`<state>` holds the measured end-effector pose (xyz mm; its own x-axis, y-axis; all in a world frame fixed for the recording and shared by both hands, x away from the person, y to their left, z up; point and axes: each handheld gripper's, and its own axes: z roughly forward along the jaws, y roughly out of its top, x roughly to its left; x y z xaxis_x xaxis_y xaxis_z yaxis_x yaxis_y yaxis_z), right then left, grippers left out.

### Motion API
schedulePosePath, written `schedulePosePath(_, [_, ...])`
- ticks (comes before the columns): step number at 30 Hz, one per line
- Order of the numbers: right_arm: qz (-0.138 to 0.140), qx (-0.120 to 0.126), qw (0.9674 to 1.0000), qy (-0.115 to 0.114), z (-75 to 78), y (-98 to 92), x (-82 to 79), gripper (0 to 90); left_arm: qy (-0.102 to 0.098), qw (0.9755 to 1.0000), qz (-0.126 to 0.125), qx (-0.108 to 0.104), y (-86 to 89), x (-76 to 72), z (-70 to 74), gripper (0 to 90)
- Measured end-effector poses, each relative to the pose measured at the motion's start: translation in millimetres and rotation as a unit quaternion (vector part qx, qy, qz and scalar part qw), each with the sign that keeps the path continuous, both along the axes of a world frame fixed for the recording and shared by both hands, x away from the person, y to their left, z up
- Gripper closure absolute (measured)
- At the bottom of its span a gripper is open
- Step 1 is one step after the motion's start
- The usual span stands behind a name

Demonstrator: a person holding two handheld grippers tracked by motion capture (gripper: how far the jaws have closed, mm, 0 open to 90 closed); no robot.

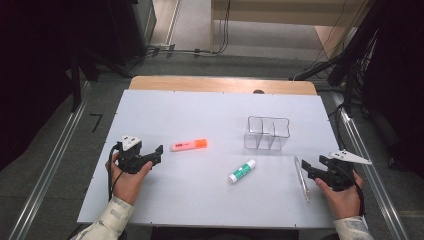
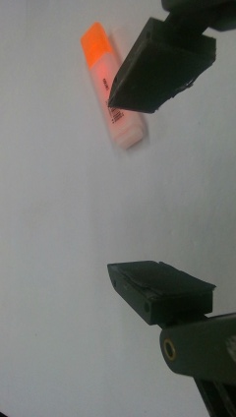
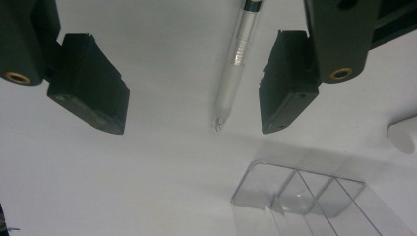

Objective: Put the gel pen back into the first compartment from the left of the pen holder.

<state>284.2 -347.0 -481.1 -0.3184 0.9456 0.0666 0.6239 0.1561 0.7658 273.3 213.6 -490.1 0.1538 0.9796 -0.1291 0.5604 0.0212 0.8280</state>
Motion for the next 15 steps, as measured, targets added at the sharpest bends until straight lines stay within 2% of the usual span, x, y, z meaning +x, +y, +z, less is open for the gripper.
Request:
schedulePosePath(11, [0.015,-0.007,0.9998,0.014,-6.9,6.9,5.7,27.7,0.001,1.0000,-0.001,0.000,-1.0,0.4,-0.5,20.3])
schedulePosePath(15, [0.011,-0.012,0.9998,0.013,-9.0,8.4,6.8,28.3,0.003,1.0000,-0.003,0.002,-1.4,0.5,-1.0,20.3])
